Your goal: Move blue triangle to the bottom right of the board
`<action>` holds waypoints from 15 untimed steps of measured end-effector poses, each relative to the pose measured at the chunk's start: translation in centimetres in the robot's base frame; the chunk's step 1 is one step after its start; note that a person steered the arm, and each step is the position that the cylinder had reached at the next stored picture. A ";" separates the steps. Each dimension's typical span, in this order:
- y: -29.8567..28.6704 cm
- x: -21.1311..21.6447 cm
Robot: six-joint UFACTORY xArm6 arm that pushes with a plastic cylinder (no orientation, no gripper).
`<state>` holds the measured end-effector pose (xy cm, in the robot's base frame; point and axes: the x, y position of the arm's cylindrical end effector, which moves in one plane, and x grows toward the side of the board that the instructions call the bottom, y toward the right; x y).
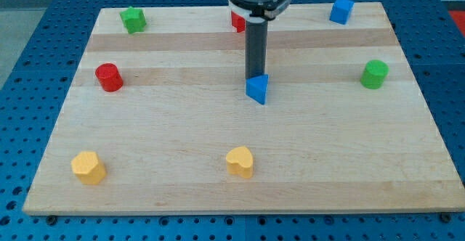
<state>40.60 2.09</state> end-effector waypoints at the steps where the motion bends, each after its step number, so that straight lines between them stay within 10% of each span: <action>1: 0.0 2.9; 15: 9.6 16.5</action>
<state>57.10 11.67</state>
